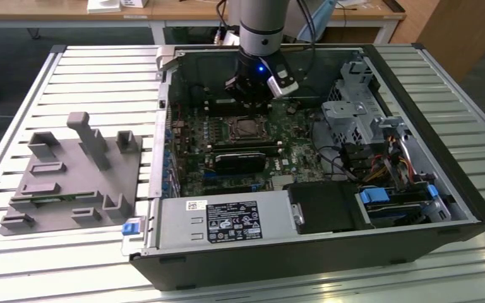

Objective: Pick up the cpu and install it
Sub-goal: 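Install the first cpu locking lever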

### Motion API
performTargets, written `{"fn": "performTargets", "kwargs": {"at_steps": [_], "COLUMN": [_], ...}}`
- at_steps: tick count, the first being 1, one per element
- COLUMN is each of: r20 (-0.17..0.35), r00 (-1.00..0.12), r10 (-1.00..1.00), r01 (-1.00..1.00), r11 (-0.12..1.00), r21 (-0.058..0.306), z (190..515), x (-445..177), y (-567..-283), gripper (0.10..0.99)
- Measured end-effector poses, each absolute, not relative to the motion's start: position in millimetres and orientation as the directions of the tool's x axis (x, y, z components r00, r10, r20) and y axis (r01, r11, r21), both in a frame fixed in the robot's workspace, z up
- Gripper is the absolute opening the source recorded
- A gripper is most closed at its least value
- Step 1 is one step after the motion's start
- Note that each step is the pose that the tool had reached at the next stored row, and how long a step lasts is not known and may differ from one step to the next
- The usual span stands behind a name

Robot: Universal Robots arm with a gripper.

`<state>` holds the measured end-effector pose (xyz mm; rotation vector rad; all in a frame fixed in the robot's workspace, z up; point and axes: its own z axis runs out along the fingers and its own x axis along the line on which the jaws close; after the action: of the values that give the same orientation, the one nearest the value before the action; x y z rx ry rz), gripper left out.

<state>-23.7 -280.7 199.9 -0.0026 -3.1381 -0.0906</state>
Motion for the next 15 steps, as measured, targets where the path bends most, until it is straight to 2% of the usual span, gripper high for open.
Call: {"fn": "performTargets", "kwargs": {"at_steps": [9,15], "r20": [0.002,0.002], "r00": [-1.0,-1.0], "r10": [0.002,0.002], "r01": [0.002,0.002], "r11": [0.999,1.0], "r21": [0.054,0.024], "z": [202.0,199.8], "x": [-23.7,-23.7], "y": [-280.7,-280.8], "gripper": [0.106,0.106]}}
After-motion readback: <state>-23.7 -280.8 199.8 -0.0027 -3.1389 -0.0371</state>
